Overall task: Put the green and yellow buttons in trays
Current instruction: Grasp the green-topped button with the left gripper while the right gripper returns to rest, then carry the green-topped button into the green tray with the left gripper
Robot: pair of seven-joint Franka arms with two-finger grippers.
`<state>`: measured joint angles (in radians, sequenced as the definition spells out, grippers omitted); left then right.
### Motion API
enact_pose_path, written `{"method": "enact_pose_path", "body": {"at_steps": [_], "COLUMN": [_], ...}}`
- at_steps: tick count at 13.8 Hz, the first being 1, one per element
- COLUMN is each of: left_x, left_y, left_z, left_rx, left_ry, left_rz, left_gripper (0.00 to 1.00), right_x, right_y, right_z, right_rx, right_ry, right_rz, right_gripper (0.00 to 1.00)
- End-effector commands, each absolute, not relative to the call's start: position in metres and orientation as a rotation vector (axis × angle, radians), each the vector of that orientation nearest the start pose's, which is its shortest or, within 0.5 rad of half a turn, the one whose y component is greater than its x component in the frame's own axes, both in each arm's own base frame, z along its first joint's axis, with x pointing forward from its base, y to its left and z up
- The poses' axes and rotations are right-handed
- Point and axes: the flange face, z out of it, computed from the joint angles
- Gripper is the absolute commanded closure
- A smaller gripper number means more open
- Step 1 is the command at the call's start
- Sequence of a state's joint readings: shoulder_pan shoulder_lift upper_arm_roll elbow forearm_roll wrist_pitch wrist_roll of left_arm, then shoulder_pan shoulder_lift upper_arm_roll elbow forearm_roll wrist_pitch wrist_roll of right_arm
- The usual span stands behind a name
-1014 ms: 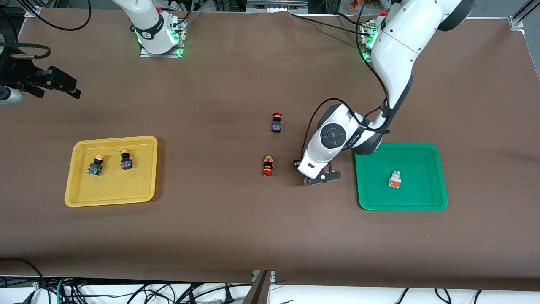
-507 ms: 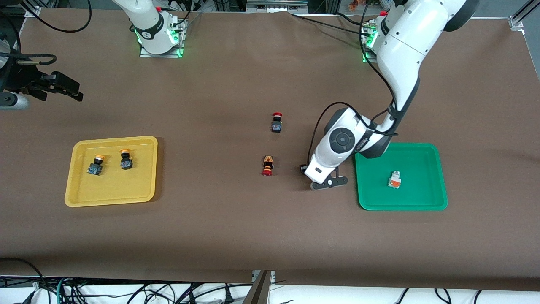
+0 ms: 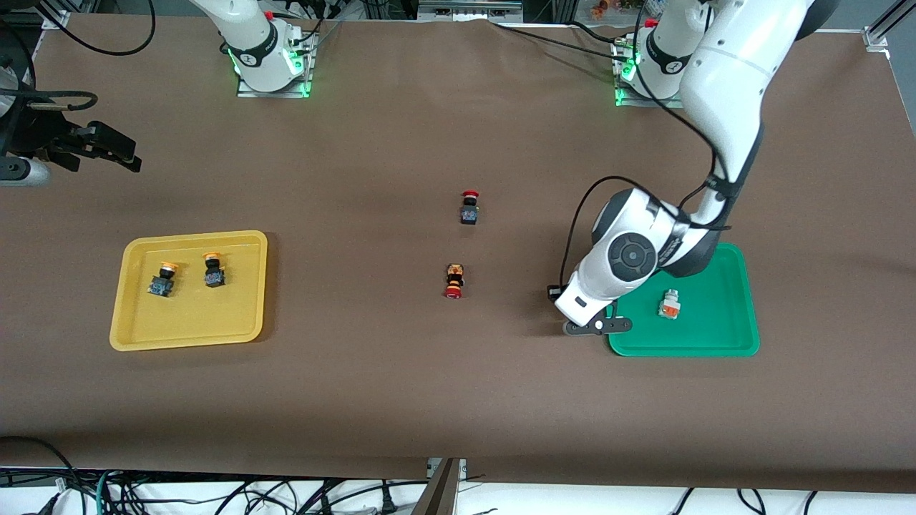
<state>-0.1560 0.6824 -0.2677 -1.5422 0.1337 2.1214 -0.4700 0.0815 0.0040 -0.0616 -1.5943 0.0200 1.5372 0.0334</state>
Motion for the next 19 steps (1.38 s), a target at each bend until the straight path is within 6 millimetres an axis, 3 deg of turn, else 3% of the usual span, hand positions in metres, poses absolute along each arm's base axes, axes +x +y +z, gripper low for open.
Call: {"method": "enact_pose_path", "body": {"at_steps": [1, 3, 5, 8, 12, 15, 16, 17, 18, 19], "left_x": [0.649, 0.644, 0.633, 0.64, 0.642, 0.643, 0.643, 0.643, 0.642, 0.644], "left_y": [-0.192, -0.15, -0.129, -0.118, -0.105, -0.102, -0.101, -0.102, -0.102, -0.099], "left_z": [0.296, 0.305, 0.295, 0.271, 0.214, 0.21, 0.209, 0.209, 0.208, 0.21], "left_rx": [-3.123, -3.096, -3.083, -3.098, -3.122, -3.127, -3.131, -3.133, -3.136, -3.137], "left_ry": [0.124, 0.252, 0.233, 0.191, 0.154, 0.142, 0.135, 0.135, 0.129, 0.129], "left_rz": [0.246, 0.354, 0.419, 0.408, 0.451, 0.457, 0.462, 0.463, 0.467, 0.464], "left_gripper": [1.0, 1.0, 1.0, 1.0, 1.0, 0.96, 0.85, 0.54, 0.01, 0.0], "right_x": [0.554, 0.554, 0.554, 0.554, 0.554, 0.555, 0.555, 0.555, 0.555, 0.555], "right_y": [0.014, 0.014, 0.014, 0.014, 0.014, 0.016, 0.016, 0.016, 0.016, 0.016], "right_z": [0.615, 0.615, 0.615, 0.614, 0.614, 0.613, 0.613, 0.613, 0.613, 0.613], "right_rx": [-3.14, -3.138, -3.138, -3.138, -3.138, -3.138, -3.138, -3.138, -3.138, -3.138], "right_ry": [0.014, 0.017, 0.017, 0.014, 0.017, 0.012, 0.014, 0.014, 0.012, 0.012], "right_rz": [0.08, 0.08, 0.08, 0.082, 0.077, 0.082, 0.082, 0.084, 0.082, 0.082], "right_gripper": [0.0, 0.0, 0.0, 0.0, 0.0, 0.0, 0.0, 0.0, 0.0, 0.0]}}
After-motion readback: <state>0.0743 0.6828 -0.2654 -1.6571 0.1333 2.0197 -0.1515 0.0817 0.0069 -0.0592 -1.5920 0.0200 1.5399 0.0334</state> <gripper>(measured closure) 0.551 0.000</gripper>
